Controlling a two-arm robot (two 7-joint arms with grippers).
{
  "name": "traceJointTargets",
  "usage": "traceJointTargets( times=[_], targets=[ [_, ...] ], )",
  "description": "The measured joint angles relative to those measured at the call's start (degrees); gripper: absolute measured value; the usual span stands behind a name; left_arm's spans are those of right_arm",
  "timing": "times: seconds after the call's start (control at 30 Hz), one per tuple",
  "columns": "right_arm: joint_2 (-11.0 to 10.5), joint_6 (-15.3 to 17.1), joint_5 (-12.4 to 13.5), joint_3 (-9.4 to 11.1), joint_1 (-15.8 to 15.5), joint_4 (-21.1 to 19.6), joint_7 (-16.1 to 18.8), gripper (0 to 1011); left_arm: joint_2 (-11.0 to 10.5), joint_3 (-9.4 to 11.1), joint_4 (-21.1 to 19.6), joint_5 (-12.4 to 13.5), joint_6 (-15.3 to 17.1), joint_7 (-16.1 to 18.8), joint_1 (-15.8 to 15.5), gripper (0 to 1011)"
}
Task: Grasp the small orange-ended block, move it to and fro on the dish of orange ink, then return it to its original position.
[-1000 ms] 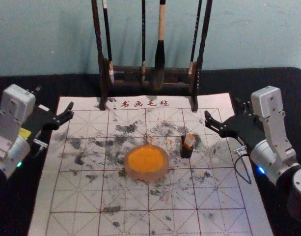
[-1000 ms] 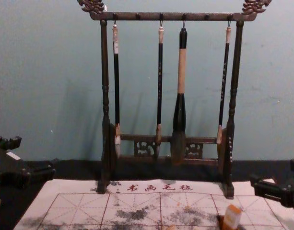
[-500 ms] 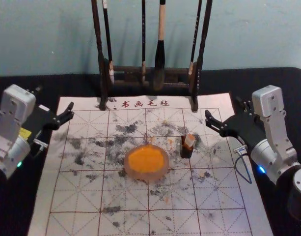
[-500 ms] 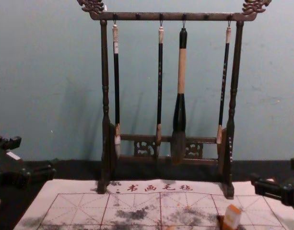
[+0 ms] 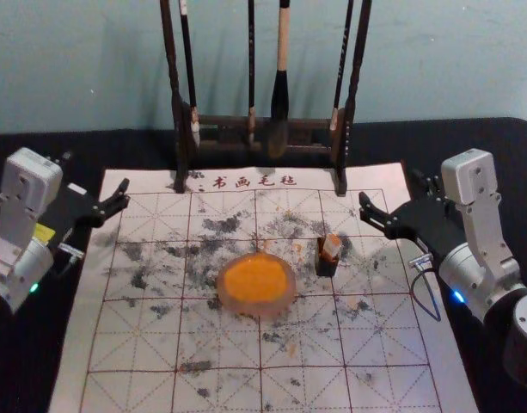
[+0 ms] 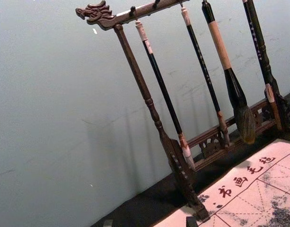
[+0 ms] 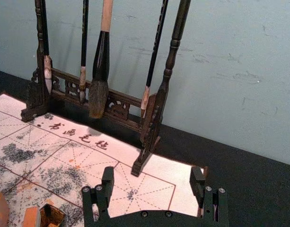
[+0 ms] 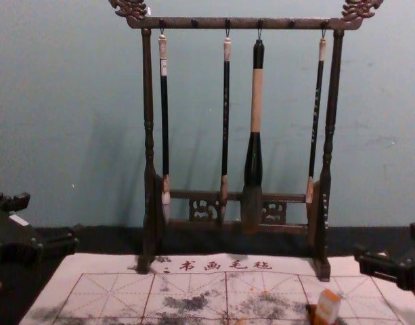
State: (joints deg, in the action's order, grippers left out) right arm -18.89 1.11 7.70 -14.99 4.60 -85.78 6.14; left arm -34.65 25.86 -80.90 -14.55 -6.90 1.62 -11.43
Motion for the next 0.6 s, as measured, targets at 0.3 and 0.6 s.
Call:
traceJointTargets(
  times=[0.3, 0.6],
  targets=[
    [0.0, 0.0, 0.02, 0.0, 0.0, 0.0, 0.0, 1002, 0.0, 0.0, 0.0, 0.0, 0.0, 0.0, 0.0, 1001],
    [0.0, 0.0, 0.02, 0.0, 0.0, 0.0, 0.0, 1002, 0.0, 0.0, 0.0, 0.0, 0.0, 0.0, 0.0, 1001]
  ],
)
